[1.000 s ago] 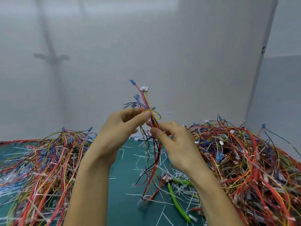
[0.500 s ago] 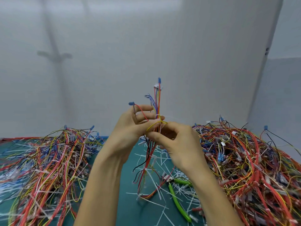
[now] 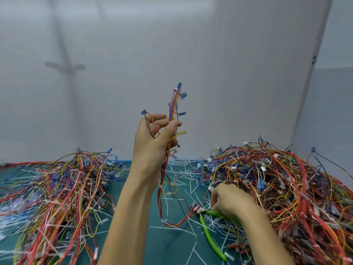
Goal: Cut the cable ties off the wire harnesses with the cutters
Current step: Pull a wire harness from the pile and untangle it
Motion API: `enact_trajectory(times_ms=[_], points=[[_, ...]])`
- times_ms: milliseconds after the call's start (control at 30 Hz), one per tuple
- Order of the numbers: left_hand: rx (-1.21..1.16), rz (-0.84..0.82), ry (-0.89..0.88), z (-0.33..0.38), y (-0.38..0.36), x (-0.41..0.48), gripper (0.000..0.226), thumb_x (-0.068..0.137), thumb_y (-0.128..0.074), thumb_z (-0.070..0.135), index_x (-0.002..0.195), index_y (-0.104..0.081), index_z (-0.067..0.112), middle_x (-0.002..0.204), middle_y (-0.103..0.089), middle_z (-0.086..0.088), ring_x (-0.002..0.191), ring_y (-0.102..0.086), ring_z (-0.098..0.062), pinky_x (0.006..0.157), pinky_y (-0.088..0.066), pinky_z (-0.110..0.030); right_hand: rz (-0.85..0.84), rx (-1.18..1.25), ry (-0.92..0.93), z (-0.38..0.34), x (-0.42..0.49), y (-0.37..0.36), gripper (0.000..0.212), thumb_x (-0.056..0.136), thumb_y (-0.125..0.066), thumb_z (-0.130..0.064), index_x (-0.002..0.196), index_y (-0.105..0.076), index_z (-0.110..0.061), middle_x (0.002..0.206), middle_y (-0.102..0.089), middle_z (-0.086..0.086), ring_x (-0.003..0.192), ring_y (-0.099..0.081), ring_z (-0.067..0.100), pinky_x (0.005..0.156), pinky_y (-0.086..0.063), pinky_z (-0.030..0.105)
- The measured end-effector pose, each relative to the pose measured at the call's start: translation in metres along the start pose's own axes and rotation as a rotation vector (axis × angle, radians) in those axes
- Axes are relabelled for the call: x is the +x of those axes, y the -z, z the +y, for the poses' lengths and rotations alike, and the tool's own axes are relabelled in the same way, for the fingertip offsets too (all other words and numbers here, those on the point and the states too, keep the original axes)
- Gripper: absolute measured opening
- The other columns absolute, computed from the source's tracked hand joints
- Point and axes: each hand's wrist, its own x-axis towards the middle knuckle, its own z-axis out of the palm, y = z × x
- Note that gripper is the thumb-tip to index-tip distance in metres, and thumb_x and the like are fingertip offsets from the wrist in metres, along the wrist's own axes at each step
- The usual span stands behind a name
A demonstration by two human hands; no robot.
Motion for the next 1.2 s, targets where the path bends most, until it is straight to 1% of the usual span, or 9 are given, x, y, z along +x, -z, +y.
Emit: enact_trajectory(times_ms=[100,267,400,500,600,667,800,1000,1200], points=[[-0.039,0.004,0.039,0.002,0.003,0.0,0.02,0.086,-0.069,0.01,0.103,-0.059,0.008,0.09,-0.076,-0.002,0.058,-0.06,-0.006,0.056,-0.051,-0.017,0.067,-0.038,-0.036,-0.001,0.004,-0.011,0.022,0.098,-0.053,-0.023,0.118,-0.063,-0.02,0.12,-0.063,0.007,0.11,-0.06,0.031,0.084,-0.044,0.039],[-0.179,-0.02,0.158,0.006,0.009,0.002,0.016,0.071,-0.077,0.02,0.086,-0.08,0.013,0.095,-0.073,0.0,0.055,-0.056,-0.003,0.056,-0.037,-0.017,0.095,-0.001,-0.068,-0.005,0.006,-0.018,0.024,0.098,-0.058,-0.029,0.118,-0.062,-0.017,0.12,-0.065,0.009,0.11,-0.062,0.03,0.093,-0.051,0.042],[-0.251,0.001,0.173,0.008,0.013,0.005,0.025,0.068,-0.076,0.018,0.091,-0.079,0.008,0.102,-0.074,0.0,0.053,-0.056,-0.003,0.055,-0.042,-0.014,0.05,0.059,-0.04,-0.004,0.011,-0.019,0.021,0.095,-0.052,-0.004,0.112,-0.063,-0.006,0.112,-0.066,0.016,0.099,-0.066,0.033,0.09,-0.056,0.046],[-0.315,-0.001,0.185,0.009,0.017,0.006,0.032,0.073,-0.071,0.012,0.103,-0.072,0.0,0.104,-0.075,-0.003,0.054,-0.055,-0.003,0.059,-0.05,-0.012,-0.01,0.045,-0.032,-0.006,0.01,-0.023,0.037,0.091,-0.066,-0.011,0.126,-0.055,-0.004,0.119,-0.065,0.016,0.109,-0.064,0.034,0.093,-0.053,0.045],[-0.325,-0.03,0.2,0.01,0.019,0.006,0.037,0.075,-0.066,0.011,0.111,-0.067,0.0,0.11,-0.074,-0.002,0.06,-0.057,-0.003,0.063,-0.052,-0.013,0.086,-0.146,-0.032,-0.01,0.008,-0.028,0.036,0.095,-0.056,-0.011,0.131,-0.055,-0.009,0.12,-0.066,0.011,0.111,-0.062,0.031,0.085,-0.046,0.038],[-0.322,-0.032,0.213,0.01,0.02,0.006,0.035,0.076,-0.064,0.01,0.11,-0.067,0.001,0.111,-0.074,-0.002,0.06,-0.056,-0.003,0.062,-0.051,-0.013,0.089,-0.224,-0.009,-0.013,0.007,-0.03,0.035,0.096,-0.052,-0.011,0.131,-0.052,-0.007,0.122,-0.064,0.012,0.117,-0.057,0.033,0.092,-0.044,0.042],[-0.247,0.045,0.21,0.013,0.019,0.006,0.024,0.081,-0.064,0.008,0.103,-0.07,0.001,0.104,-0.075,-0.002,0.059,-0.055,-0.004,0.058,-0.05,-0.012,0.08,-0.172,0.022,-0.015,0.003,-0.025,0.036,0.1,-0.05,-0.014,0.133,-0.043,-0.005,0.128,-0.06,0.014,0.118,-0.056,0.034,0.095,-0.04,0.044],[-0.085,0.434,-0.073,0.013,0.019,0.008,0.016,0.093,-0.057,-0.002,0.108,-0.064,0.001,0.076,-0.075,0.01,0.058,-0.06,0.005,0.054,-0.044,-0.009,0.494,0.143,0.047,-0.021,-0.01,0.003,0.018,0.102,-0.051,-0.025,0.113,-0.055,-0.011,0.103,-0.067,0.007,0.086,-0.059,0.025,0.069,-0.043,0.034],[0.018,0.544,-0.142,0.017,0.037,0.01,0.024,0.095,-0.056,0.0,0.118,-0.06,-0.007,0.092,-0.072,0.001,0.07,-0.066,0.004,0.065,-0.048,-0.009,0.971,0.48,0.109,-0.024,-0.023,0.029,0.02,0.101,-0.053,-0.026,0.107,-0.064,-0.011,0.088,-0.065,0.002,0.074,-0.051,0.018,0.062,-0.032,0.03]])
